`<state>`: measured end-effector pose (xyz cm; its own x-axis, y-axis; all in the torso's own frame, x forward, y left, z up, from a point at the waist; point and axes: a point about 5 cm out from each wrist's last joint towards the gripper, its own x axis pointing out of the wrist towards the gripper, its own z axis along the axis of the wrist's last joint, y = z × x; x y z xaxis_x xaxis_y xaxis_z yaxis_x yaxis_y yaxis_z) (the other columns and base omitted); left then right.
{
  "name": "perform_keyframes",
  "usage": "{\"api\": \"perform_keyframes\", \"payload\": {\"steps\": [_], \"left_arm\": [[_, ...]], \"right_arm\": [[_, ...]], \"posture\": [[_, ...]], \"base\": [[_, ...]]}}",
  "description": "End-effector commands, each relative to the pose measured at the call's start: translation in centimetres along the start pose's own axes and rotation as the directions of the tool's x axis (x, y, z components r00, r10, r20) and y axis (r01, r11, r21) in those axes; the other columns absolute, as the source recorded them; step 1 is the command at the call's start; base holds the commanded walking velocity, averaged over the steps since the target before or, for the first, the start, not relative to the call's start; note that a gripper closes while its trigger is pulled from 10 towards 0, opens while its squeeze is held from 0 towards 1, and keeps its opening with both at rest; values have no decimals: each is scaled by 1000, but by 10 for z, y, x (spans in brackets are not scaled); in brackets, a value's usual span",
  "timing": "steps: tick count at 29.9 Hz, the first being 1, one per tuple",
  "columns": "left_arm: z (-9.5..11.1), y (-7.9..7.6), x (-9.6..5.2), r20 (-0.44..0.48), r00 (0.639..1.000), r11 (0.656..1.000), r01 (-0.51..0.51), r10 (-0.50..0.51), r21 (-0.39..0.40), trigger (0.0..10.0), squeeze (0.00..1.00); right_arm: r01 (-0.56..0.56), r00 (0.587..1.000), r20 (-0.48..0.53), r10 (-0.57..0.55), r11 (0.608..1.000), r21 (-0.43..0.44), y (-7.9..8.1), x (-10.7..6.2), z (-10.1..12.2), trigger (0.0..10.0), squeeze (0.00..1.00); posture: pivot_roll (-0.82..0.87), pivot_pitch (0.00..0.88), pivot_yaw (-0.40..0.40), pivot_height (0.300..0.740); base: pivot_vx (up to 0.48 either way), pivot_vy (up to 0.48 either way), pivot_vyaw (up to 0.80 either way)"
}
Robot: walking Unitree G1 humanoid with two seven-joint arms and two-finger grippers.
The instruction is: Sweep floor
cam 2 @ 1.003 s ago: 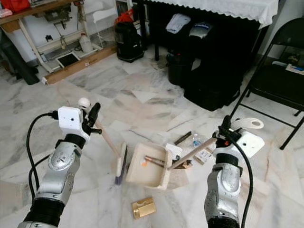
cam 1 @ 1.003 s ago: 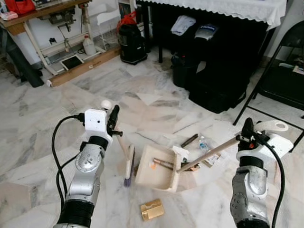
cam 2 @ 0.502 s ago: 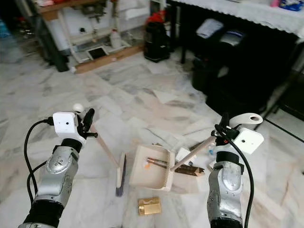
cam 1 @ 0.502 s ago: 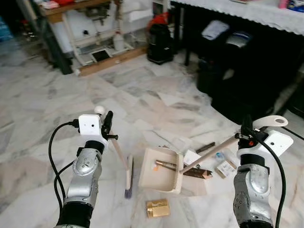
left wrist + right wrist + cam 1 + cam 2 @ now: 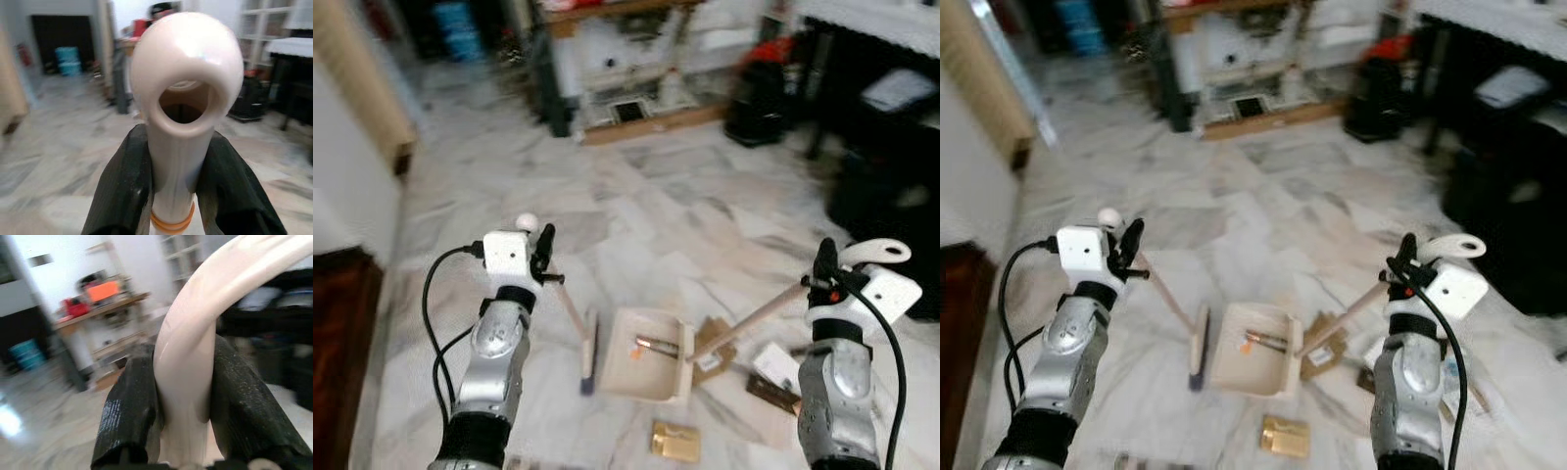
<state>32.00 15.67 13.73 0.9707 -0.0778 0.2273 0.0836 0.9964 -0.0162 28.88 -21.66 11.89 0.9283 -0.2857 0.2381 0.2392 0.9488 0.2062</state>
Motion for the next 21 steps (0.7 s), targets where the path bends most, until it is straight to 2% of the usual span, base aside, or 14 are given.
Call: {"api": "perform_keyframes", "payload": {"steps": [1, 12, 21], "left_arm": [[12, 0, 3, 61, 998, 1000, 4, -4, 13, 10000, 0], [16, -5, 6, 72, 997, 999, 23, -25, 28, 10000, 0], [19, -3, 6, 80, 997, 999, 4, -7, 47, 10000, 0]], "right_arm": [[1, 998, 63, -2, 1000, 19, 0, 4, 13, 10000, 0], [3, 998, 64, -4, 1000, 21, 1, 7, 15, 10000, 0], [-12, 997, 70, 10, 1000, 28, 3, 13, 19, 10000, 0]], "posture": [[-7, 0, 42, 740], [-6, 10, 44, 740], [-4, 40, 34, 740]], "base": [[0, 0, 800], [0, 0, 800], [0, 0, 800]]}}
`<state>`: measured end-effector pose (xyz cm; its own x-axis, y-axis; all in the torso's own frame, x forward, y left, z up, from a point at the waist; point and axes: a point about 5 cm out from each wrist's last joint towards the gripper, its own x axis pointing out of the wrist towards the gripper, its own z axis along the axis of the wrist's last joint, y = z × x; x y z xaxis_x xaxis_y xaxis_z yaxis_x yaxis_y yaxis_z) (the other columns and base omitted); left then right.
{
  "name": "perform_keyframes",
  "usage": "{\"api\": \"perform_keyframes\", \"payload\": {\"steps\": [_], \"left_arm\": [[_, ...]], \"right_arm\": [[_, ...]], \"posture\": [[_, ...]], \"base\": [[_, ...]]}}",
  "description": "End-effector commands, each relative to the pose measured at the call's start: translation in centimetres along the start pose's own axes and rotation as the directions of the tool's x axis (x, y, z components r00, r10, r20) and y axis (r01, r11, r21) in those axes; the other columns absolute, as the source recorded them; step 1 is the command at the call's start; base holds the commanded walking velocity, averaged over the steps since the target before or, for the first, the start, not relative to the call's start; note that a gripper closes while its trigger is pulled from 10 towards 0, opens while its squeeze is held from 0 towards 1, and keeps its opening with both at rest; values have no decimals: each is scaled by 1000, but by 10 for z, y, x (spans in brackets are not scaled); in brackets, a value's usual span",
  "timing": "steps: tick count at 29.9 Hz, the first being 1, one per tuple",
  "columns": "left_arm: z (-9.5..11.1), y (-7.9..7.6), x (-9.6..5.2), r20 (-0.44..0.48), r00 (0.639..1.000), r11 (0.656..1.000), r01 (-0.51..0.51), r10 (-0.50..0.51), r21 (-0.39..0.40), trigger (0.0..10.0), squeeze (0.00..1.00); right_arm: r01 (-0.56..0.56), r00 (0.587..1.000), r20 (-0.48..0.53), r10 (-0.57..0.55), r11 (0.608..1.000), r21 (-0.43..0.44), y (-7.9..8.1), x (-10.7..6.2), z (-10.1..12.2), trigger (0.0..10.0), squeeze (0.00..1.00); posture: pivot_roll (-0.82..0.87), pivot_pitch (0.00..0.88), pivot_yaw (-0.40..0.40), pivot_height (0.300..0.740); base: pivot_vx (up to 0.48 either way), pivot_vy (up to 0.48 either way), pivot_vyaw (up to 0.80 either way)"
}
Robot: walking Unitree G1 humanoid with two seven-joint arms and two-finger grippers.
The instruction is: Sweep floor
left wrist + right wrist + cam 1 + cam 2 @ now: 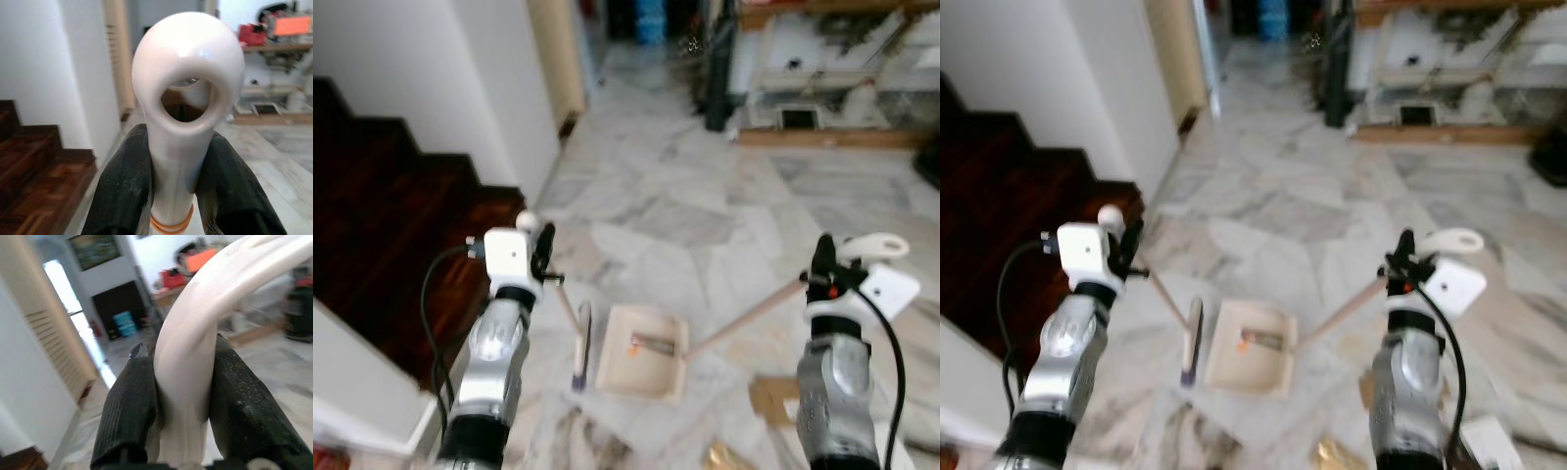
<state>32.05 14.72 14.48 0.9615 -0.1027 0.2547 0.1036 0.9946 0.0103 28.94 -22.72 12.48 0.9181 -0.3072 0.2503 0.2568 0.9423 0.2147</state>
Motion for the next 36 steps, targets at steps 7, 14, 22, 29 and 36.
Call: {"api": "perform_keyframes", "payload": {"steps": [7, 14, 22, 29, 36], "left_arm": [[13, 10, 2, 56, 998, 999, -35, 33, 31, 10000, 0], [14, 12, 1, 54, 998, 998, -42, 40, 42, 10000, 0], [14, 11, 1, 48, 998, 998, -41, 39, 44, 10000, 0], [14, 11, 0, 44, 998, 998, -43, 41, 44, 10000, 0], [11, 9, -2, 37, 998, 998, -45, 43, 50, 10000, 0]], "right_arm": [[-51, 997, 53, 49, 998, 22, 14, 11, 13, 10000, 0], [-60, 997, 49, 59, 998, 25, 16, 11, 12, 10000, 0], [-60, 997, 44, 59, 998, 24, 15, 9, 12, 10000, 0], [-64, 997, 45, 63, 998, 22, 16, 10, 12, 10000, 0], [-83, 995, 55, 83, 996, 12, 17, 15, 16, 10000, 0]], "posture": [[1, 54, 25, 740], [5, 62, 26, 740], [5, 66, 31, 740], [5, 58, 26, 740], [0, 50, 16, 740]], "base": [[0, 0, 800], [0, 0, 800], [0, 0, 800], [0, 0, 800], [0, 0, 800]]}}
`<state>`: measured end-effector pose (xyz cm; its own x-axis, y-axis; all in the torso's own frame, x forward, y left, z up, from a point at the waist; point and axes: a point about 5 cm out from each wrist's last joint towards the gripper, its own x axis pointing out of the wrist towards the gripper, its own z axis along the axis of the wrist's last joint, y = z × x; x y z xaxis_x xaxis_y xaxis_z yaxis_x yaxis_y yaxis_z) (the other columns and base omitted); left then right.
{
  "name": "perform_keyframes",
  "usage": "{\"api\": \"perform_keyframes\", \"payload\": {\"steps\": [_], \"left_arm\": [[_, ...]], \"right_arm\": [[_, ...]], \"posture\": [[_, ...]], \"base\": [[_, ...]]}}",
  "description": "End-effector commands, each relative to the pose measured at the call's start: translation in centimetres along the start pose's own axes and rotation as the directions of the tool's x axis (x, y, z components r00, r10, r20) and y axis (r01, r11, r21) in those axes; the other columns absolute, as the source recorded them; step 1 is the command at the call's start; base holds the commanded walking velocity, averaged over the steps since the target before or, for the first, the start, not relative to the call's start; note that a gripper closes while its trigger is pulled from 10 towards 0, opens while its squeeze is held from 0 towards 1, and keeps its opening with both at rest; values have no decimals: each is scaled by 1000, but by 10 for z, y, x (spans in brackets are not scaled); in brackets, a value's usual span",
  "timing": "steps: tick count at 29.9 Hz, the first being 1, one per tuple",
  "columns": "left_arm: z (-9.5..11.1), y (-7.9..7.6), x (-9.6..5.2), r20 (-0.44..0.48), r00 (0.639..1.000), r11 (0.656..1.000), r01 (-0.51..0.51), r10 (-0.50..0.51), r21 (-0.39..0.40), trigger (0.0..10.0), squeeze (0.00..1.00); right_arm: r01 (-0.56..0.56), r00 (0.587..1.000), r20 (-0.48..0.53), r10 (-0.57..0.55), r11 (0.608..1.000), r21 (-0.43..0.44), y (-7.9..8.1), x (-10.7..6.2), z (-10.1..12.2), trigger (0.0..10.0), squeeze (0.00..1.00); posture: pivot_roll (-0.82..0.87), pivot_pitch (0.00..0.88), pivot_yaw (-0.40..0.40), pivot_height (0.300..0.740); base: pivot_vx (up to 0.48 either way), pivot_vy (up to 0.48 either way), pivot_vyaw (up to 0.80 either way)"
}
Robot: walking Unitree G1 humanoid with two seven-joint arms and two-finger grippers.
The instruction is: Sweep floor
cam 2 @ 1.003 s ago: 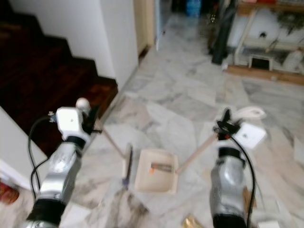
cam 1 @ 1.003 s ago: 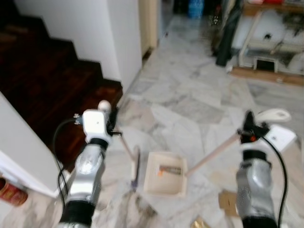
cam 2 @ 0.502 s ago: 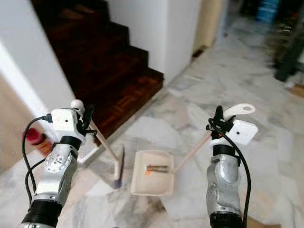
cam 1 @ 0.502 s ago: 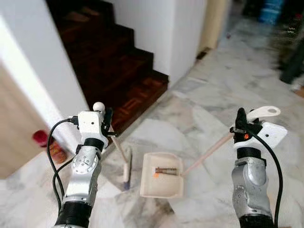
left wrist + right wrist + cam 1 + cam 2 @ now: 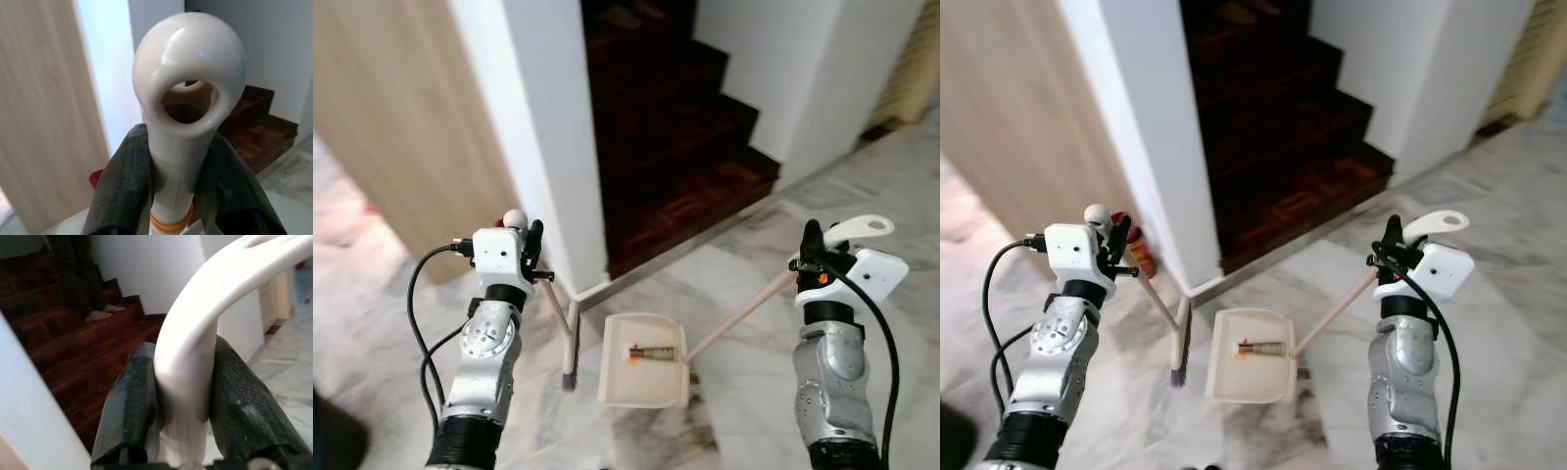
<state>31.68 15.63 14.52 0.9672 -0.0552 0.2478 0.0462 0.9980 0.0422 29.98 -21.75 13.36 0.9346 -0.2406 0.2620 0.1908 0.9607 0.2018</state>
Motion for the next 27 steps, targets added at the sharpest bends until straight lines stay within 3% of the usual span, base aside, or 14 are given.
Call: {"api": "perform_keyframes", "payload": {"steps": [1, 27], "left_arm": [[9, 0, 2, 45, 999, 1000, 2, -3, 4, 10000, 0], [11, -3, 2, 46, 999, 1000, 22, -23, 10, 10000, 0]], "right_arm": [[-15, 998, 59, 15, 1000, 6, 3, 6, 13, 10000, 0], [-29, 998, 50, 29, 1000, 3, 6, 3, 10, 10000, 0]], "posture": [[1, 48, 15, 740], [4, 42, 34, 740]], "base": [[0, 0, 800], [0, 0, 800]]}}
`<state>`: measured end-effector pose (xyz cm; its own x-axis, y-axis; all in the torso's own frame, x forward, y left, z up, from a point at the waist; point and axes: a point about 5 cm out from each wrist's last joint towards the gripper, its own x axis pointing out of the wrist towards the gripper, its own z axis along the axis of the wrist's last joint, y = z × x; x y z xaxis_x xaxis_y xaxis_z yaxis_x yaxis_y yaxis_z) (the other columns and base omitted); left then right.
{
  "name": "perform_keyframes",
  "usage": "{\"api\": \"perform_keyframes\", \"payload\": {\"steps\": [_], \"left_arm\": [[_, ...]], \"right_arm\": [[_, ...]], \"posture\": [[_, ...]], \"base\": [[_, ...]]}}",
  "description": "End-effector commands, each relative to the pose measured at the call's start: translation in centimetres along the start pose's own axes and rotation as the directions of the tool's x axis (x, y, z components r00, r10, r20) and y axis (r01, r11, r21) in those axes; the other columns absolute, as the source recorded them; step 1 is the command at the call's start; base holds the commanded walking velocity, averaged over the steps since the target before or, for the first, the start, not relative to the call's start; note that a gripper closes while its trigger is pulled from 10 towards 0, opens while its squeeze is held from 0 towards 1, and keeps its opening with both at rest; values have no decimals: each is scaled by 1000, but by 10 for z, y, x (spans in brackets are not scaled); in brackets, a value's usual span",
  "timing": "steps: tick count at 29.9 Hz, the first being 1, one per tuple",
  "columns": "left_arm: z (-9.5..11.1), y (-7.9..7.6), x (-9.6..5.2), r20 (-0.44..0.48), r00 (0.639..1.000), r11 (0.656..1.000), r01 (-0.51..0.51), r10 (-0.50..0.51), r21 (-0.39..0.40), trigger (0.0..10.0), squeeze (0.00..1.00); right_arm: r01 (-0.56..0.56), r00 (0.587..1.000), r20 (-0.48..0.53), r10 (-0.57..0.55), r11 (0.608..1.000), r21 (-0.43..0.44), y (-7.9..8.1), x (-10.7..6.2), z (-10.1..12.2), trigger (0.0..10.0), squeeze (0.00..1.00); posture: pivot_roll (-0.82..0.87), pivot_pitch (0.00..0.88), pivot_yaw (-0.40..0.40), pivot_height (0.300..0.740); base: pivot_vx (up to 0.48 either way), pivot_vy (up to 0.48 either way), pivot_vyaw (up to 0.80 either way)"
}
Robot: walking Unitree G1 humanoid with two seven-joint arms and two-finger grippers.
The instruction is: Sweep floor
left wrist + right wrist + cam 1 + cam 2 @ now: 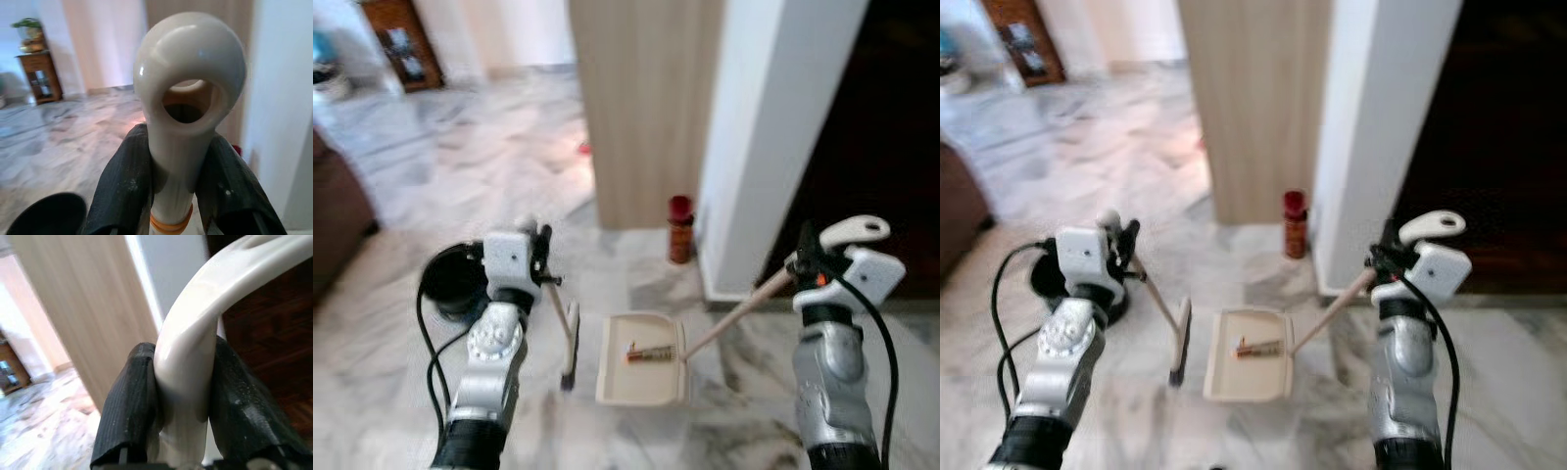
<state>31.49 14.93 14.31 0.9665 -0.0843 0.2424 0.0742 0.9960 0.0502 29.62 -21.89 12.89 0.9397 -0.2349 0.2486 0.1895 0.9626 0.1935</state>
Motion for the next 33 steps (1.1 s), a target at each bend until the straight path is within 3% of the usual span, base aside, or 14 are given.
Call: {"api": "perform_keyframes", "payload": {"steps": [1, 25, 33], "left_arm": [[12, 4, 3, 49, 999, 1000, -8, 8, 9, 10000, 0], [12, 5, 2, 36, 999, 1000, -9, 9, 11, 10000, 0], [14, 4, 3, 44, 999, 1000, -5, 5, 8, 10000, 0]], "right_arm": [[-25, 998, 64, 25, 1000, 11, 8, 7, 13, 10000, 0], [-35, 998, 49, 34, 999, 18, 12, 6, 11, 10000, 0], [-30, 998, 64, 28, 999, 32, 12, 10, 15, 10000, 0]], "posture": [[4, 42, 34, 740], [16, 64, 31, 740], [17, 60, 31, 740]], "base": [[0, 0, 800], [0, 0, 709], [0, 0, 63]]}}
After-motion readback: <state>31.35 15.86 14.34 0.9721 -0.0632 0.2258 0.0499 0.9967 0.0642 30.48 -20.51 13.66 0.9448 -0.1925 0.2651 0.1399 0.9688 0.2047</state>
